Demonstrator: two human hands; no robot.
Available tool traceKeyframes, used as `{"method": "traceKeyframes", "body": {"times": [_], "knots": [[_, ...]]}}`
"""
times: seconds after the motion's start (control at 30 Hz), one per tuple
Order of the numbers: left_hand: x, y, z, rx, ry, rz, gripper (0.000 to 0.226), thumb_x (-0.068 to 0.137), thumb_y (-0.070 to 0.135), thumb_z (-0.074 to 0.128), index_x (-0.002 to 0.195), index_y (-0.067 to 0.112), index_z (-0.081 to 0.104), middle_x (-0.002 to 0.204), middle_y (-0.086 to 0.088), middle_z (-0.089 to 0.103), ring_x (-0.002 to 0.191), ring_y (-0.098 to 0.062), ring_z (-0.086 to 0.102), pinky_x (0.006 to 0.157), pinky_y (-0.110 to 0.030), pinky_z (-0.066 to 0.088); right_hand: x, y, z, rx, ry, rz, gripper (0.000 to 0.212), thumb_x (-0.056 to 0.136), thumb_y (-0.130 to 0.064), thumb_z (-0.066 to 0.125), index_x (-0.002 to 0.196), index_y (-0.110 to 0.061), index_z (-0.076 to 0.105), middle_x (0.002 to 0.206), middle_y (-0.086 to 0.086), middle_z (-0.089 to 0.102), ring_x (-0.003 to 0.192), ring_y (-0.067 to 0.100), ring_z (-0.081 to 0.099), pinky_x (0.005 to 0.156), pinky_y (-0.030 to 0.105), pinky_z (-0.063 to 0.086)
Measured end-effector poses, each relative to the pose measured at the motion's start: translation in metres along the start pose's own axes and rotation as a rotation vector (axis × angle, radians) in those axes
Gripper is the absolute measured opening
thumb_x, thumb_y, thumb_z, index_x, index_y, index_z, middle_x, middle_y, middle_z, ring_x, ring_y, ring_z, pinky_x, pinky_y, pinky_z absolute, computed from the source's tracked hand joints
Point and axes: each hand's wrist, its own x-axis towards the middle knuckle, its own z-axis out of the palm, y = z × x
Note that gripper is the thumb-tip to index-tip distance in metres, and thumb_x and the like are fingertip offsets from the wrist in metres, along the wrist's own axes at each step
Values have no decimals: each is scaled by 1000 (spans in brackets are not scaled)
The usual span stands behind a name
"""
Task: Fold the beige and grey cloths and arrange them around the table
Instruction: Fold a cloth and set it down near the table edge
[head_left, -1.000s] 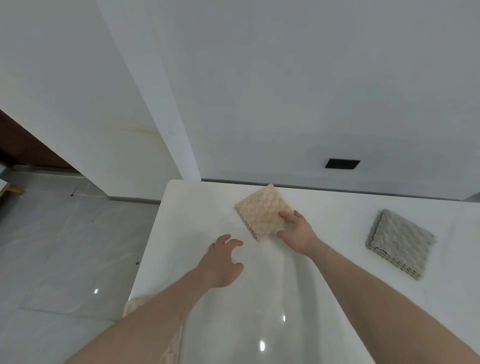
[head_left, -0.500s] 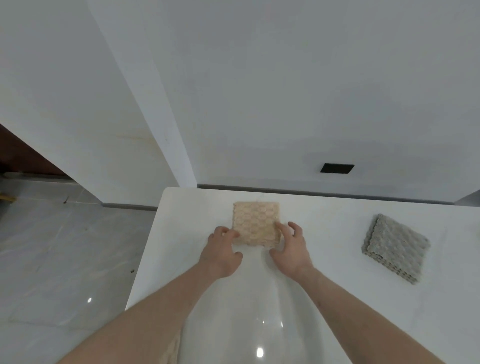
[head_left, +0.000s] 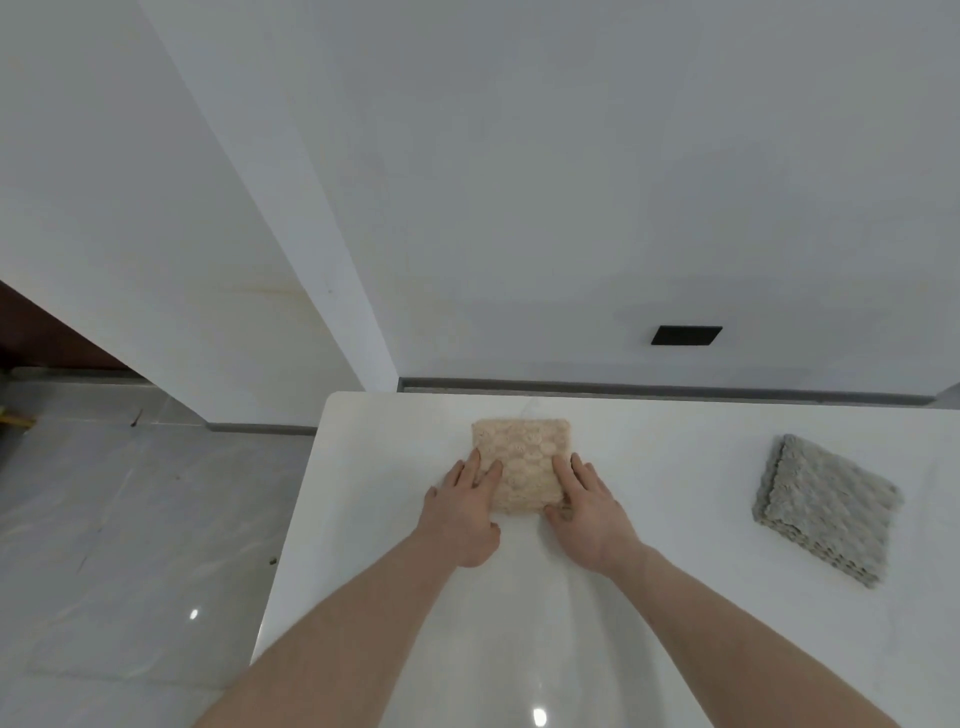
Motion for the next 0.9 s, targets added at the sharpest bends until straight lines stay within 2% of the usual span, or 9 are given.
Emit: {"method": "traceKeyframes", "body": {"times": [0.17,0.37,0.43,0.5,0.6,0.67,0.7,0.77,0.9], "knots": [[-18,2,-2,19,-73,-25,87,95,27,49,162,31,-6,169,2,-17,157,-26,-6,125,-53,11,-19,-8,12,-63,-24,-16,69,103,-39,39,161,-25,2,169,-2,1,155,23,0,126,41,11],[-44,-10,12,46,-62,-7,87,94,27,49,162,31,-5,169,2,-15,156,-26,-6,125,-52,10,-45,-22,32,-44,-30,8,72,103,-42,39,160,-27,-1,168,-4,-3,155,22,-4,126,45,5],[-49,-13,15,48,-76,-3,87,94,29,49,162,31,-4,169,2,-15,156,-27,-5,125,-53,12,-50,-23,33,-28,-37,8,73,102,-45,40,160,-27,0,168,-3,0,155,22,-1,126,46,7],[-52,-15,14,35,-56,12,84,94,32,50,162,31,0,170,1,-10,156,-28,0,123,-53,17,-54,-23,33,0,-28,2,76,99,-48,43,160,-30,1,168,-1,7,154,24,9,124,45,16],[-52,-16,9,-34,136,12,75,95,40,50,159,25,14,168,-3,5,152,-29,16,118,-48,30,-57,-23,28,75,29,-1,75,97,-44,48,159,-34,5,167,3,4,151,26,19,120,43,28],[-48,-16,9,-37,214,15,74,99,44,43,161,24,9,170,0,-4,154,-25,11,120,-48,28,-52,-22,26,41,86,-42,71,100,-42,44,159,-34,6,168,-2,-3,154,23,12,121,41,25],[-45,-17,12,-16,201,28,72,101,45,39,162,26,5,169,4,-12,155,-24,6,122,-50,24,-49,-22,25,8,94,-70,70,101,-42,41,160,-32,4,168,-4,-7,155,21,7,123,42,21],[-37,-19,17,44,107,34,71,105,49,31,162,28,-5,167,9,-23,157,-22,-4,123,-56,15,-41,-23,27,-48,55,-86,69,104,-42,34,160,-28,-3,167,-6,-16,155,18,-5,125,45,12],[-19,-21,18,129,11,-11,72,106,54,23,160,29,-15,165,9,-27,156,-22,-12,123,-61,6,-26,-25,33,-165,-15,-88,68,106,-43,24,159,-19,-11,164,-1,-26,153,18,-16,124,53,1]]}}
